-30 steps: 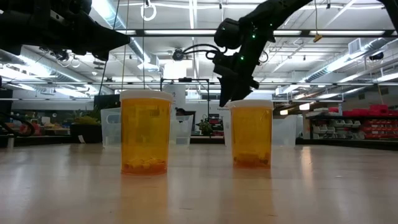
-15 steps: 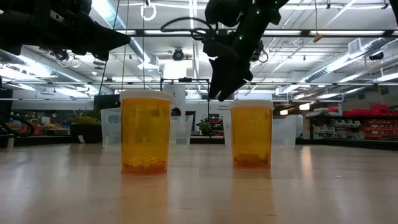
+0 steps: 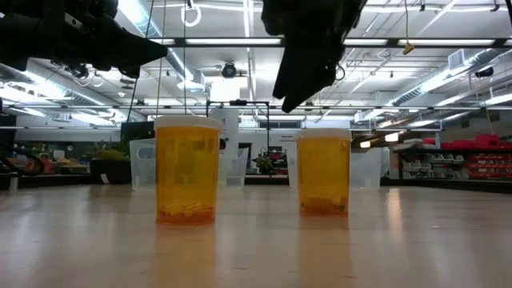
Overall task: Pick and place medicine bottles into bin by pill shape (circle, oval)
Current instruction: Put the big orange pill bottle into the right transparent bin
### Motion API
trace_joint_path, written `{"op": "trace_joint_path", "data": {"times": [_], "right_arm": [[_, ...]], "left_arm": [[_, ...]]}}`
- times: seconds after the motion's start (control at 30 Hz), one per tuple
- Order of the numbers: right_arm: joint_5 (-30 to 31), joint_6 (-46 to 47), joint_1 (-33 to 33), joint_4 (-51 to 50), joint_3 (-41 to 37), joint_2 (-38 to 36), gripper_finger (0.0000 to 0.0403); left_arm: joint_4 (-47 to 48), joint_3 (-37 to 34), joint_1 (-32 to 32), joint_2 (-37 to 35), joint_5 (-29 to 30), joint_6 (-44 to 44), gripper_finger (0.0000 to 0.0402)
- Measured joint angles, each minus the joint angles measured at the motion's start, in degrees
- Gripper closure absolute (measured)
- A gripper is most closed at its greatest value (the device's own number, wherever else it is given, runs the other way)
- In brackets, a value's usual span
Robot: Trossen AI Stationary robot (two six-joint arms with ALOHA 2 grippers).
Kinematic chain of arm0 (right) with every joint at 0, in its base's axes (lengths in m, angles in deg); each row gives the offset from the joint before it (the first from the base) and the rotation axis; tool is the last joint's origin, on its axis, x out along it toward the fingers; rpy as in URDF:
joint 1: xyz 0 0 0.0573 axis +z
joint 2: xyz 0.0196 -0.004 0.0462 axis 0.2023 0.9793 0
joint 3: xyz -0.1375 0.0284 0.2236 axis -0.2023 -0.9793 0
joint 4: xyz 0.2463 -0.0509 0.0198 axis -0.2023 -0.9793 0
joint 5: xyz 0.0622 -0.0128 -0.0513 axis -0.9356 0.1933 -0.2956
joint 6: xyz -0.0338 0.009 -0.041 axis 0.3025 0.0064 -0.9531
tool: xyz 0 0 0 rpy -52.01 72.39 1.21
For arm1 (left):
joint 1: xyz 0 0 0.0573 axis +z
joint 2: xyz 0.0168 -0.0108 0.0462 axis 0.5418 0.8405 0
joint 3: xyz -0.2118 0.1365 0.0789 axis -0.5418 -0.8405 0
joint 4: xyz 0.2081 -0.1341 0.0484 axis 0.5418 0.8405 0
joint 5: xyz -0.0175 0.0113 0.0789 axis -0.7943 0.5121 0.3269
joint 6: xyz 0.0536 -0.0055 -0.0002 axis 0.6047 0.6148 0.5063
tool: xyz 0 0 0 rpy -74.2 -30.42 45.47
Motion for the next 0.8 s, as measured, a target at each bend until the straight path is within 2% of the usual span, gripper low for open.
{"op": "trace_joint_path", "data": {"times": [0.33, 0.8], "right_arm": [[5.07, 7.1, 9.31, 0.11, -0.02, 0.0, 0.0128], [11.19, 9.84, 15.59, 3.77, -0.13, 3.66, 0.0128]], "left_arm": [[0.0, 0.01, 0.0, 0.0, -0.01, 0.0, 0.0376], [0.16, -0.01, 0.0, 0.0, -0.01, 0.0, 0.0371]]}}
